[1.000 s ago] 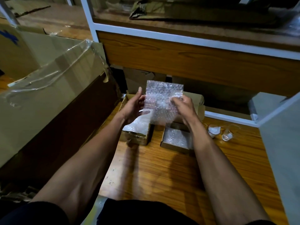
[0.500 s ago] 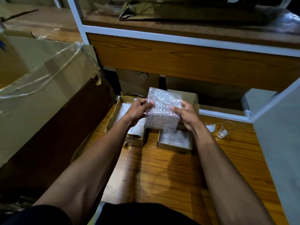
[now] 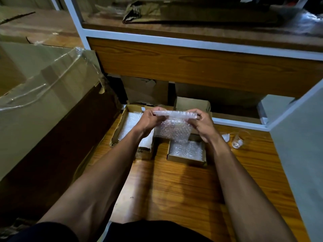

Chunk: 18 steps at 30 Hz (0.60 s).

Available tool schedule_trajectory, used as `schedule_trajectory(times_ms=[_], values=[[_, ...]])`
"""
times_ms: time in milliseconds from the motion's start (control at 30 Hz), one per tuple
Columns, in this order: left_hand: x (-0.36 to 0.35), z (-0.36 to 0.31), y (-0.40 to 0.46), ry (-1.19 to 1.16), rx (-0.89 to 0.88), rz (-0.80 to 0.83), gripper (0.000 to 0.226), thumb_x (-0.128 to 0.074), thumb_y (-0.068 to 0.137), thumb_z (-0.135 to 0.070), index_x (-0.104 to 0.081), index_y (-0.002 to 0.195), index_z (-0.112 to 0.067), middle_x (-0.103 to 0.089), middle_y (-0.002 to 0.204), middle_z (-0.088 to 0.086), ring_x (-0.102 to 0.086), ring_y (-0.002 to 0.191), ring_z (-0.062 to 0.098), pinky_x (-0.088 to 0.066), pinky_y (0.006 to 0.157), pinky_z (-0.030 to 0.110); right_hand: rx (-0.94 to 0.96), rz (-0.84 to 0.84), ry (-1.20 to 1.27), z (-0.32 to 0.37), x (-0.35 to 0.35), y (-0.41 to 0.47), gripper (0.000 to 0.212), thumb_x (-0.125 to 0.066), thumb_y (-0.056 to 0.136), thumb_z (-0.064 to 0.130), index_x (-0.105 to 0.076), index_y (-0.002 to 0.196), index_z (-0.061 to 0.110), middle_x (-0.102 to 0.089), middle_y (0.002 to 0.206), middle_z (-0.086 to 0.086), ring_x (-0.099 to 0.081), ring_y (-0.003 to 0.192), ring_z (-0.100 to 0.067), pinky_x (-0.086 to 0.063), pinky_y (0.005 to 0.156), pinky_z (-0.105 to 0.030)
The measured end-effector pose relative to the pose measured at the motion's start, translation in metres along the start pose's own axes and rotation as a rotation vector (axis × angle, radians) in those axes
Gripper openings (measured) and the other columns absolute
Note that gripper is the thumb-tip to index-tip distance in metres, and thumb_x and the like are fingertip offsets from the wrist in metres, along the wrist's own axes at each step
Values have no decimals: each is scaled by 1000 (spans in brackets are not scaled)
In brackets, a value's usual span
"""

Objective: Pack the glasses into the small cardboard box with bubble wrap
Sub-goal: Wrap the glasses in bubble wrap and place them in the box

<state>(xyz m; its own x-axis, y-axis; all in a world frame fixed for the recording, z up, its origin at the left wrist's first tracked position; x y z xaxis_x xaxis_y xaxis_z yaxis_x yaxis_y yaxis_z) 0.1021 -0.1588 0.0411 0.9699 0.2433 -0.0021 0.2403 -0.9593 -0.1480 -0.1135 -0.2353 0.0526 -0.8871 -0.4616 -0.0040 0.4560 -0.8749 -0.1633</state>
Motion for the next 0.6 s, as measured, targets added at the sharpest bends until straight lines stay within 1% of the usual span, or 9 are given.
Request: schedule_trajectory(times_ms=[67, 133, 267, 367, 433, 467, 500, 567, 600], values=[[-3, -4, -1, 26, -61, 27, 21, -70, 90, 11, -75, 98, -8, -77, 100, 4, -71, 91, 14, -56, 76, 27, 44, -30, -56, 2, 2, -1, 29, -66, 91, -13, -72, 104, 12, -79, 102, -1, -73, 103, -23, -64, 83, -35], [-4, -5, -1, 26, -88, 48, 19, -72, 89, 12, -75, 99, -3, -77, 102, 5, -72, 93, 15, -57, 77, 27, 53, -46, -84, 3, 5, -3, 29, -62, 93, -14, -71, 101, 13, -78, 104, -3, -73, 100, -22, -63, 75, -33], [-5, 0, 0, -15, -28, 56, 17, -69, 91, 11, -77, 96, -3, -78, 98, 5, -74, 91, 19, -60, 78, 33, 18, -15, -60, 3, 10, -6, 24, -62, 97, -8, -67, 105, 13, -77, 105, -14, -75, 84, -20, -60, 60, -28], [-3, 2, 3, -6, -17, 38, 21, -66, 93, 12, -77, 92, -5, -78, 95, 4, -74, 90, 22, -62, 82, 36, 12, -38, -88, 4, 13, -10, 18, -55, 102, -9, -64, 105, 7, -73, 94, -9, -67, 60, 0, -49, 49, -14], [-1, 4, 3, -23, 3, 27, 25, -60, 96, 14, -75, 90, -5, -75, 98, 11, -73, 88, 23, -63, 79, 35, 27, -70, -122, 3, 16, -11, 21, -47, 104, -10, -65, 105, 1, -68, 97, -7, -61, 55, 6, -44, 48, -9], [-1, 4, 3, -43, 17, 27, 28, -56, 98, 14, -75, 89, -4, -74, 99, 13, -72, 85, 22, -62, 75, 32, 25, -76, -124, 3, 18, -11, 22, -47, 104, -9, -67, 104, 0, -69, 103, -7, -64, 62, 6, -48, 53, -10], [-3, 4, 2, -61, 30, 32, 29, -54, 99, 13, -74, 88, -5, -73, 98, 13, -72, 82, 20, -61, 69, 29, 18, -77, -109, 2, 19, -11, 22, -49, 104, -8, -69, 102, 2, -71, 110, -6, -69, 76, 3, -54, 62, -14], [-4, 7, 2, -76, 64, 37, 32, -51, 102, 9, -76, 88, -6, -75, 96, 10, -70, 80, 19, -56, 65, 25, 4, -77, -65, 0, 21, -9, 25, -53, 103, -5, -73, 98, 8, -73, 116, -6, -72, 104, -16, -62, 84, -28], [-4, 10, 4, -77, 86, 30, 36, -48, 103, 6, -78, 88, -7, -77, 98, 9, -69, 83, 21, -55, 65, 25, -8, -83, -46, -3, 23, -8, 25, -54, 104, -4, -74, 97, 10, -73, 117, -6, -71, 110, -23, -62, 90, -34]])
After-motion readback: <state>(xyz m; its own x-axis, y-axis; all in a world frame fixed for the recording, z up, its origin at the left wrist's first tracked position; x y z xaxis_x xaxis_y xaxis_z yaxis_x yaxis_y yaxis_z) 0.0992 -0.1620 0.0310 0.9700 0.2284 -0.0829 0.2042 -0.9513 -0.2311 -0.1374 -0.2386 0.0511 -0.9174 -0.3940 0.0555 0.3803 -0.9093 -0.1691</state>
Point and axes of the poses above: each hand's wrist, its own y-axis towards the middle knuckle, its own x-axis out of the back of the hand, z = x × y, the point moved 5 cm from there along y, towards the middle knuckle
